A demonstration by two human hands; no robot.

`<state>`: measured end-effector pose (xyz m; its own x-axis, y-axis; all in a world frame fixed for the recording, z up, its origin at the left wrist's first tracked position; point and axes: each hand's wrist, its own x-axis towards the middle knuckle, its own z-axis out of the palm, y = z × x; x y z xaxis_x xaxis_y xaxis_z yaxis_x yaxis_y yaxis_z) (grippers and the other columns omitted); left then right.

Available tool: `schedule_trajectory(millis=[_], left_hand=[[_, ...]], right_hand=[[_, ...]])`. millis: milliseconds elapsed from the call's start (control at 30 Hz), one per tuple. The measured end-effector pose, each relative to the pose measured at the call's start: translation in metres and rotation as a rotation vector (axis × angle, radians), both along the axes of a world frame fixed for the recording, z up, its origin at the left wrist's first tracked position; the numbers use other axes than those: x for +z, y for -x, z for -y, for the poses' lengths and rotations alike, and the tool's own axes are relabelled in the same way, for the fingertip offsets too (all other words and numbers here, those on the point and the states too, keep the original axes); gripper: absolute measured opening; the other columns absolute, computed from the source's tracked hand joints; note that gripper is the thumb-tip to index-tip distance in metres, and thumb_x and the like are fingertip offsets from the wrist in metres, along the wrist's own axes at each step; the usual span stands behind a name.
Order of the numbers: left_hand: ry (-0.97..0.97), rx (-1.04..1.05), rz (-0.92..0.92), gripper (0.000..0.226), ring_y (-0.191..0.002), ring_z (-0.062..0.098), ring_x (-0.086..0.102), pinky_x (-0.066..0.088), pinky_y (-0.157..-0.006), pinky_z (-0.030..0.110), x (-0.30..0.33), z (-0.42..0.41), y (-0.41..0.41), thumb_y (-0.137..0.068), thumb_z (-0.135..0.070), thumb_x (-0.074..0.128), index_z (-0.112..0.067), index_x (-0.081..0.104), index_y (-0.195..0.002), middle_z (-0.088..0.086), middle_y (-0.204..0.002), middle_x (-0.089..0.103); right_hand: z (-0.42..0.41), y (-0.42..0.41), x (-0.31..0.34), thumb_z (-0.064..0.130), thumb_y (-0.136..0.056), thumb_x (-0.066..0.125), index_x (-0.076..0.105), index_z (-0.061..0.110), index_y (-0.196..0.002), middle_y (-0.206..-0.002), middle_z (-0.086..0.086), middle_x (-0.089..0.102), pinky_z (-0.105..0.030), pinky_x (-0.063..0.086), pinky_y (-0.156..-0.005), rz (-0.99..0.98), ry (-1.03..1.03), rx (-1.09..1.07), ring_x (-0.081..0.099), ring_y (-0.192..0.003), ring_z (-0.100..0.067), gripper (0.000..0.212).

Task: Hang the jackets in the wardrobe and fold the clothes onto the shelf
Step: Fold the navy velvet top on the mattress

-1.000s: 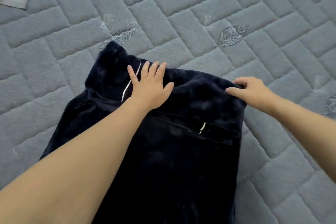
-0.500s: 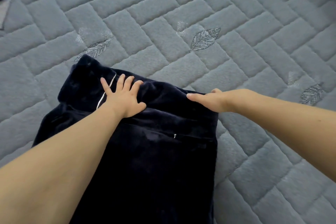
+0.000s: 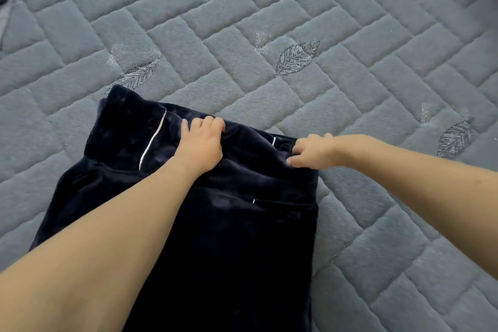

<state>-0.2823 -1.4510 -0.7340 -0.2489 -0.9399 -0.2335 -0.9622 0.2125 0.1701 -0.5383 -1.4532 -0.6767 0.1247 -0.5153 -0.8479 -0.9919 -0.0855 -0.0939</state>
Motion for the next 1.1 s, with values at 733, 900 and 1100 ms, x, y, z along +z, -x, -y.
schedule_trajectory(millis=[733, 900, 1100], left_hand=[[-0.466, 0.35, 0.122, 0.074, -0.134, 0.019, -0.048, -0.018, -0.096, 0.08, -0.037, -0.022, -0.096, -0.077, -0.086, -0.001, -0.057, -0.034, -0.137, -0.033, -0.122, -0.06], [-0.474, 0.333, 0.113, 0.064, -0.124, 0.017, -0.056, -0.02, -0.092, 0.081, -0.046, -0.015, -0.097, -0.074, -0.087, -0.004, -0.062, -0.048, -0.114, -0.031, -0.12, -0.062], [-0.445, 0.292, 0.088, 0.064, -0.111, 0.013, -0.065, -0.026, -0.086, 0.079, -0.052, -0.014, -0.102, -0.074, -0.088, -0.005, -0.064, -0.05, -0.113, -0.032, -0.123, -0.061]], right_hand=[[-0.104, -0.078, -0.108, 0.065, -0.089, 0.019, -0.019, 0.02, -0.153, -0.162, -0.008, -0.02, -0.074, -0.008, -0.108, -0.063, 0.794, -0.165, -0.019, -0.149, -0.027, 0.087], [-0.103, -0.077, -0.124, 0.061, -0.085, 0.032, -0.003, 0.02, -0.156, -0.164, -0.009, 0.0, -0.076, -0.006, -0.107, 0.011, 0.868, -0.177, -0.001, -0.151, -0.029, 0.089], [-0.103, -0.074, -0.134, 0.06, -0.086, 0.031, -0.003, 0.021, -0.157, -0.165, -0.007, -0.003, -0.076, -0.006, -0.107, 0.028, 0.922, -0.153, -0.002, -0.151, -0.029, 0.088]])
